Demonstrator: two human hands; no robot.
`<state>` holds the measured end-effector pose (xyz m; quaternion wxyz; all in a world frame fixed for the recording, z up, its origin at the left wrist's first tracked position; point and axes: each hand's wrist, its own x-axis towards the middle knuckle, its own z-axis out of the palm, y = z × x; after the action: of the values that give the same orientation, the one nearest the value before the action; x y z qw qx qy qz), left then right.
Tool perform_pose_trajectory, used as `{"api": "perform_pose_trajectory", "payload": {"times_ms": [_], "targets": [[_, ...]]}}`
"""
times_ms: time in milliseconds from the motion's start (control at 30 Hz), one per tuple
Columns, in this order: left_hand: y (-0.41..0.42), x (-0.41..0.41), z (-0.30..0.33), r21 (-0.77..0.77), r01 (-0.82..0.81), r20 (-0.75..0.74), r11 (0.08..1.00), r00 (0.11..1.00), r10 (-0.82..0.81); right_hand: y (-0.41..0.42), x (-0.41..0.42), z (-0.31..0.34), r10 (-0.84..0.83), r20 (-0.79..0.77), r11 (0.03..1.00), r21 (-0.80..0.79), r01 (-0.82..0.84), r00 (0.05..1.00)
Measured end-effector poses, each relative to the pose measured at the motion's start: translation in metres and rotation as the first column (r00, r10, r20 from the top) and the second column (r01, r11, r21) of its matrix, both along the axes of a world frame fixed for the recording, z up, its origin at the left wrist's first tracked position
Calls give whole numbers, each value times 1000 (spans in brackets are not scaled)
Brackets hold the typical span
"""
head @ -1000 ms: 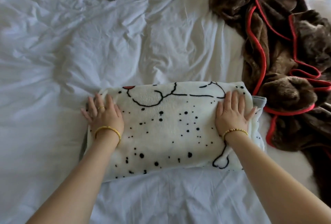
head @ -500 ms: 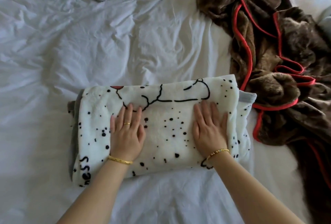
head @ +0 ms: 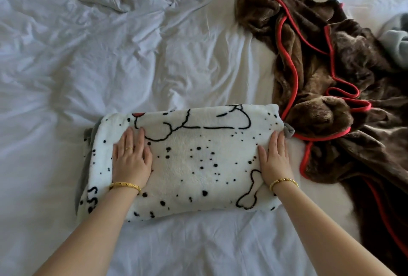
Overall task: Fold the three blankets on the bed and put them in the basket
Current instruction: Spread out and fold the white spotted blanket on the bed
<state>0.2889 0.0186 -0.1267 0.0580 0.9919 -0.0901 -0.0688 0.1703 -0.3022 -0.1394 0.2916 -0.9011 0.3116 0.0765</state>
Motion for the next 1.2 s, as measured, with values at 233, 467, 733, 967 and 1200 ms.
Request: {"api": "perform_pose_trajectory", "payload": {"times_ms": [233, 467, 733, 967, 1200], "targets": [[-22, -20, 30, -76, 42, 73, 996, 997, -36, 12, -4, 16, -438, -17, 883, 179, 433, 899], [-66, -69, 45, -366, 170, 20, 915, 984, -175, -27, -9, 46, -312, -412, 424, 746, 514, 856], [-97, -63, 66, -509, 173, -119, 843, 956, -268, -30, -16, 60, -182, -402, 298, 847, 440, 897], [-94, -73, 72, -528, 93, -336, 844, 890, -308, -16, -23, 81, -115, -390, 351, 844, 405, 914], [-77, -44, 154, -761, -222, -424, 610, 881, -208, 36, 15, 162, 66, -16, 202, 979, 2, 998]]}}
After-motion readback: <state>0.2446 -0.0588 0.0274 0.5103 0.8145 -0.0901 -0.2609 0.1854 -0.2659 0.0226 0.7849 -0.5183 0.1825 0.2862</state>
